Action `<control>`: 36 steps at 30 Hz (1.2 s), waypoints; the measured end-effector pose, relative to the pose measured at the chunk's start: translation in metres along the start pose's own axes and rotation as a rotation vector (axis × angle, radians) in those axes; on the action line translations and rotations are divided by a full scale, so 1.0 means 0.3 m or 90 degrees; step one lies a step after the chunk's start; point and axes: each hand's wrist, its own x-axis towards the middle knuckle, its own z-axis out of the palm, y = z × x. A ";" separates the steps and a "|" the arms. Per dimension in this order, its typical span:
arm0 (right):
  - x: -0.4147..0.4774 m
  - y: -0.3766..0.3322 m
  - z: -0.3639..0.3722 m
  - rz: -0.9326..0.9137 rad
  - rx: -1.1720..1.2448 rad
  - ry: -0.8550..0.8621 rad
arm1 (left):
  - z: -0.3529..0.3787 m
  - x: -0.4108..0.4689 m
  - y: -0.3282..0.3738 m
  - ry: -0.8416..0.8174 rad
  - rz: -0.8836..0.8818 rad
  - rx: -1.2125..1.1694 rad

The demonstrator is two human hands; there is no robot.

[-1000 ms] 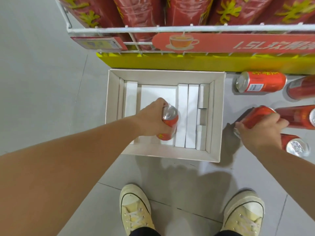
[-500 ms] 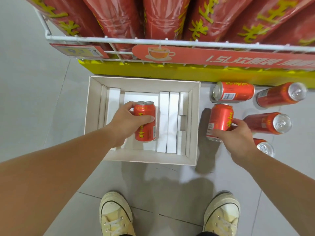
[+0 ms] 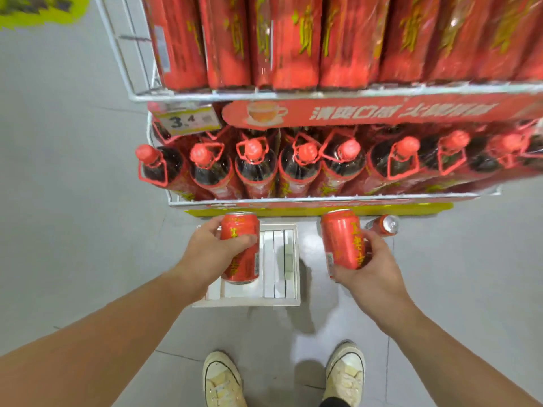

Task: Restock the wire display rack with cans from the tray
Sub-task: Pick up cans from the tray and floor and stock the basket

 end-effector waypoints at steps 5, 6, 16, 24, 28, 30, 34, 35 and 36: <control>-0.235 -0.349 -0.142 -0.087 -0.027 0.064 | 0.028 -0.301 0.372 0.006 0.062 0.003; -0.280 -0.413 -0.172 -0.107 -0.028 0.075 | 0.030 -0.360 0.447 0.002 0.078 0.002; -0.789 -1.033 -0.461 -0.257 -0.046 0.171 | -0.035 -0.957 1.119 -0.012 0.222 0.016; -1.117 -1.476 -0.613 -0.392 -0.014 0.267 | -0.145 -1.351 1.543 -0.012 0.368 0.054; -1.238 -1.663 -0.685 -0.444 -0.006 0.317 | -0.204 -1.494 1.715 -0.005 0.432 0.045; -1.283 -1.750 -0.721 -0.460 -0.013 0.349 | -0.223 -1.558 1.799 -0.002 0.464 0.046; -1.314 -1.888 -0.796 -0.522 0.002 0.364 | -0.246 -1.664 1.954 -0.014 0.499 0.044; -1.312 -1.919 -0.818 -0.535 0.007 0.359 | -0.247 -1.685 1.994 -0.010 0.507 0.043; -1.308 -1.950 -0.840 -0.541 0.012 0.348 | -0.245 -1.695 2.036 0.002 0.520 0.050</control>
